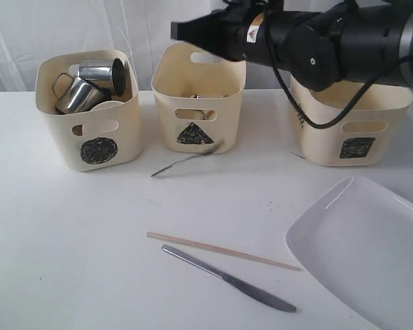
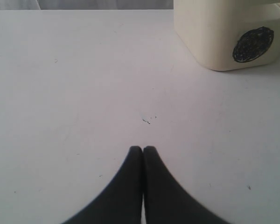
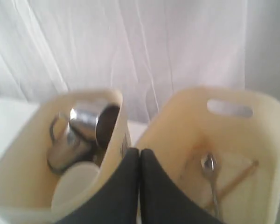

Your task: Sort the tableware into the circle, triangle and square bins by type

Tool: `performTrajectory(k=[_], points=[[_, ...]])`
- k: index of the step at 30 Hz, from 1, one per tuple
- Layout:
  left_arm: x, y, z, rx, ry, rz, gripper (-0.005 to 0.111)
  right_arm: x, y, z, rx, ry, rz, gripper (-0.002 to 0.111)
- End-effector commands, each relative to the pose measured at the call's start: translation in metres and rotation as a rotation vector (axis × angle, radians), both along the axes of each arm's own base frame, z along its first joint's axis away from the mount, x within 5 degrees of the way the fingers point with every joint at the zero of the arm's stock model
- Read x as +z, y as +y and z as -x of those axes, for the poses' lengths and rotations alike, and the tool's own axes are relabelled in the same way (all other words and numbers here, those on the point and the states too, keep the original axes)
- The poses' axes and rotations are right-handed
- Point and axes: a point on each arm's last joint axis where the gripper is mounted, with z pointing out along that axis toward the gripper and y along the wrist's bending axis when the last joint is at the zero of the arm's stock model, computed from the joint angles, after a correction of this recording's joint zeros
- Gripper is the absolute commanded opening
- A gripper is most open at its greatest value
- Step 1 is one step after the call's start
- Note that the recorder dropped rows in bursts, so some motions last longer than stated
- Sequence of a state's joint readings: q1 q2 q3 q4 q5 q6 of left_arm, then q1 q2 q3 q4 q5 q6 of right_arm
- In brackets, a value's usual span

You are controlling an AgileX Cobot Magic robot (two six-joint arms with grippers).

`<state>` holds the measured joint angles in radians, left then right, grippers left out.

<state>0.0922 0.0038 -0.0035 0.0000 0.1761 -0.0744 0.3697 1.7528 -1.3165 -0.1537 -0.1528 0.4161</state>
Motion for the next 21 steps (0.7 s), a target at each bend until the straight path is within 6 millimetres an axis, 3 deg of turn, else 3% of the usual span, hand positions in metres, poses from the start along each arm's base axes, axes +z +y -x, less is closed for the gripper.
performTrajectory(k=[1,3,7,15,19,21], points=[[-0.001,0.000,0.000,-0.005,-0.005,0.004,0.000,0.003,-0.023,-0.024,-0.122,-0.193,-0.326,0.000],[-0.001,0.000,0.000,-0.005,-0.005,0.004,0.000,-0.005,-0.032,-0.032,-0.201,-0.187,-0.425,0.000],[-0.001,0.000,0.000,-0.005,-0.005,0.004,0.000,-0.025,-0.029,-0.036,-0.192,-0.078,-0.348,0.000],[-0.001,0.000,0.000,-0.005,-0.005,0.004,0.000,-0.074,0.009,-0.008,0.016,0.304,0.252,0.000],[-0.001,0.000,0.000,-0.005,-0.005,0.004,0.000,-0.089,0.035,0.003,0.169,0.267,0.488,0.000],[-0.001,0.000,0.000,-0.005,-0.005,0.004,0.000,-0.098,0.042,0.002,0.195,0.307,0.523,0.000]])
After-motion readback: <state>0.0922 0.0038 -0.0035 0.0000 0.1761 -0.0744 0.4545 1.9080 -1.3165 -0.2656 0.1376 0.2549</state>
